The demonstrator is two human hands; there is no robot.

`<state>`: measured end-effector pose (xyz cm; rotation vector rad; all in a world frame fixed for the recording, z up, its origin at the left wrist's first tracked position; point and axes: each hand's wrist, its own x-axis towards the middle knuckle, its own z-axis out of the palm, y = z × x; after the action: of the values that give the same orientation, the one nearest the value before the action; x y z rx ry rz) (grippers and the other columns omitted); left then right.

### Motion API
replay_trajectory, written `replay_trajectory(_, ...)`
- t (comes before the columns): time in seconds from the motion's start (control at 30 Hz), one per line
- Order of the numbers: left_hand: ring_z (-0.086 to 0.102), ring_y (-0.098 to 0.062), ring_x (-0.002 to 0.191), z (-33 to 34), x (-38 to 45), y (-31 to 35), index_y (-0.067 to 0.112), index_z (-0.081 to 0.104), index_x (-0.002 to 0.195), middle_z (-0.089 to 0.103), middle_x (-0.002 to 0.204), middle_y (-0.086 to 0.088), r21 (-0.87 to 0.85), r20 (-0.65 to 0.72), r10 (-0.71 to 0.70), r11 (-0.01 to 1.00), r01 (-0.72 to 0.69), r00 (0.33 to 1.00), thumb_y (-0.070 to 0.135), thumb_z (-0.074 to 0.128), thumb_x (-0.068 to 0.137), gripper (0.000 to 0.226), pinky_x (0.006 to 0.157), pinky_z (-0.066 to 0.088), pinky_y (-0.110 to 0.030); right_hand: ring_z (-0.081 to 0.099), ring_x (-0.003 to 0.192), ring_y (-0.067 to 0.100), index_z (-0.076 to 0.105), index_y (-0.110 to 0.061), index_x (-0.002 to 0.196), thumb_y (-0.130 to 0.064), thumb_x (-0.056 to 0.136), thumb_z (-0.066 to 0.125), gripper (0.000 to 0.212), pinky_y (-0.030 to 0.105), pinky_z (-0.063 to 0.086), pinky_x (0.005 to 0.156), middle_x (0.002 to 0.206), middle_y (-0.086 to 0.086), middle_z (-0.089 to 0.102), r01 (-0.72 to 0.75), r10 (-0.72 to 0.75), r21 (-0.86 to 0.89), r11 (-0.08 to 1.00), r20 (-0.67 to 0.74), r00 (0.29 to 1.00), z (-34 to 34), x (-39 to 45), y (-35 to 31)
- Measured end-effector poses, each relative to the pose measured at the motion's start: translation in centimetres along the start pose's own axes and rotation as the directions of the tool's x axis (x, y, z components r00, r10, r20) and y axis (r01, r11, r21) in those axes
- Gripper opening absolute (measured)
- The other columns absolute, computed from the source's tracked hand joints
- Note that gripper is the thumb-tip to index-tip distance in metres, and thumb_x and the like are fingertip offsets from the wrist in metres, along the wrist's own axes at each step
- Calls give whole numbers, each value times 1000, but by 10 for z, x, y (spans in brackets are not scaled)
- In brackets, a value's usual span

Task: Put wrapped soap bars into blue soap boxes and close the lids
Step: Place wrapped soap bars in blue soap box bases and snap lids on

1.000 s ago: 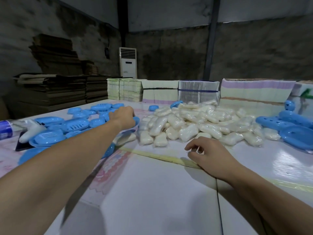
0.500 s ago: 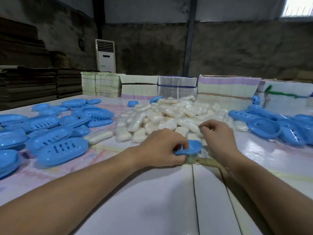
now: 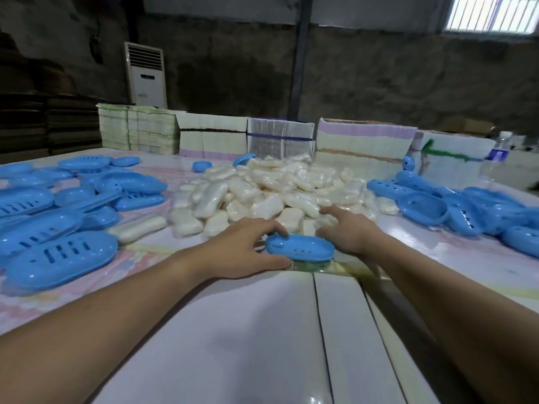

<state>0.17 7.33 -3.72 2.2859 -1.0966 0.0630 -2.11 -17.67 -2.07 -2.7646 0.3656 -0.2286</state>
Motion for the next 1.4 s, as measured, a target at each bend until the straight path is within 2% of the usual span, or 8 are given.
replay_trajectory(0.17,41,15,112,2,-1,4,49,59,109,57,113,23,-42,-6,9,999,-10,1000,70,67,72,43,84,32,2,52,120,27,34,-50,143,-56,89,39,54,39,37,80,134,5,55,-12,-3,-208,978,-75,997,14,7,-1)
replay_trajectory(0.33,46,13,107,3,0,8,36,65,113,62,114,13,-67,-34,26,997,-28,999,46,73,86,29,81,34,2,49,114,31,37,-47,135,-60,91,37,47,40,34,75,128,7,47,-44,13,-260,965,-122,992,15,8,6)
replay_trajectory(0.63,52,6,107,4,-1,12,33,66,113,63,115,10,-75,-28,12,997,-14,1000,42,72,88,28,81,36,0,41,126,34,34,-50,140,-75,88,31,57,47,38,94,141,8,43,-61,51,-300,952,-39,998,3,3,18)
replay_trajectory(0.93,52,9,105,4,-2,12,31,66,114,63,116,10,-101,-20,1,995,-3,1000,42,72,88,29,79,37,0,46,89,24,44,-42,117,-57,98,34,27,40,42,75,107,3,47,-7,-28,-227,974,-149,988,1,2,24)
replay_trajectory(1.1,56,3,105,4,-1,9,33,67,111,64,115,10,-106,-29,-15,994,11,999,42,72,87,26,82,41,-3,55,83,24,47,-38,113,-48,100,32,22,40,48,73,100,4,58,103,-111,-45,994,-298,948,-6,-4,19)
replay_trajectory(1.23,56,8,103,4,-1,8,37,64,110,64,112,16,-121,-34,-19,993,15,999,45,74,85,28,82,41,-5,54,83,17,57,-28,94,-37,100,38,22,37,46,73,89,-6,60,327,-137,412,851,-427,894,-21,-15,4)
replay_trajectory(1.33,60,5,101,3,-1,6,44,57,116,62,105,23,-143,-45,-69,988,62,997,61,75,73,49,90,50,-17,50,72,10,62,-29,87,-29,97,42,23,16,43,55,79,-14,57,392,-208,641,660,-346,915,-27,-27,-11)
replay_trajectory(1.4,60,8,97,4,-1,5,51,51,116,61,103,24,-162,-54,-89,984,80,995,73,69,60,63,91,50,-16,49,66,0,62,-35,87,-33,90,42,20,9,39,51,72,-24,59,407,-312,641,650,-264,913,-24,-36,-15)
